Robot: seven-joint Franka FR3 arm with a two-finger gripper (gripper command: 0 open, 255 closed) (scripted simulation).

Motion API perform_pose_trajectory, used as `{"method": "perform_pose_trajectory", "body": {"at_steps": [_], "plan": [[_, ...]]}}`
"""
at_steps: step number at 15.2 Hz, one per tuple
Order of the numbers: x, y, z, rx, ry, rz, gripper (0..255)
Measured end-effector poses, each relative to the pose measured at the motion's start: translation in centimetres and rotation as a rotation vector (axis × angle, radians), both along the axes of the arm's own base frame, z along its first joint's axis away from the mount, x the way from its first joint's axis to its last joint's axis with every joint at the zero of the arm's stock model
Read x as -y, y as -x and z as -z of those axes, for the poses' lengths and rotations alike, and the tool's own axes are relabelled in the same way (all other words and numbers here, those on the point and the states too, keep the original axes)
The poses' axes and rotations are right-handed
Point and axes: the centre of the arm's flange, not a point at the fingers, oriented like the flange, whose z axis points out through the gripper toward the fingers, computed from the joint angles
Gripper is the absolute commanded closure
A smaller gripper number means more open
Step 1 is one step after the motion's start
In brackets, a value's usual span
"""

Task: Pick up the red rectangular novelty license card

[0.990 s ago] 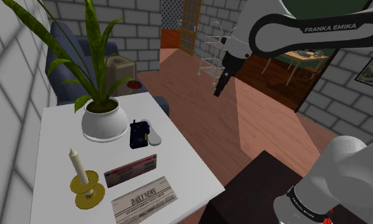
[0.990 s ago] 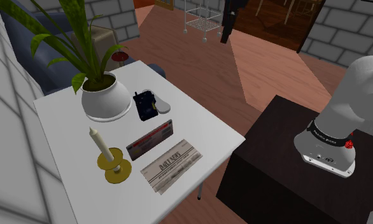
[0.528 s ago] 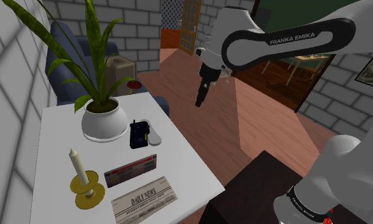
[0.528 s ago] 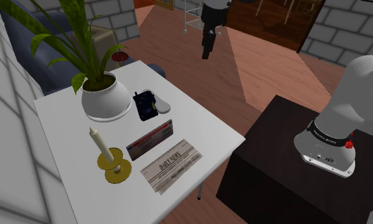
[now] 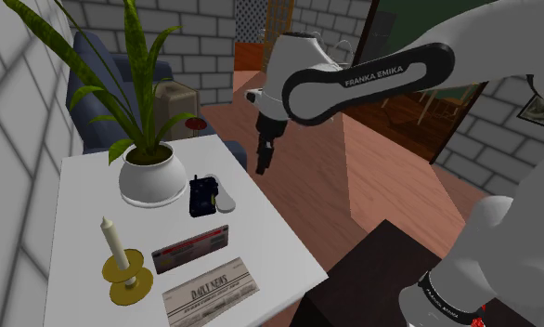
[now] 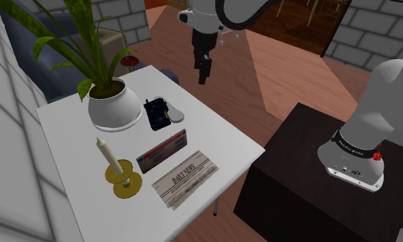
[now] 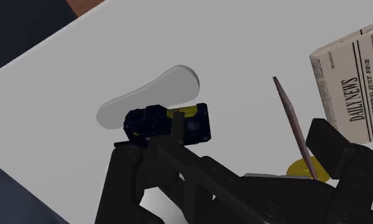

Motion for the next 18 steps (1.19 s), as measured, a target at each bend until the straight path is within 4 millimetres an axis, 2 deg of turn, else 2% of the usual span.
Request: {"method": "perform_pose_trajectory", "body": {"at_steps": [6, 10, 18], "plan": [[-6.3, -1.5, 4.2, -0.018, 0.0, -0.175, 0], [-10.9, -1.6, 6.8, -0.031, 0.0, -0.291, 0], [-19.2, 0.1, 11.9, -0.056, -0.001, -0.514, 0]]}}
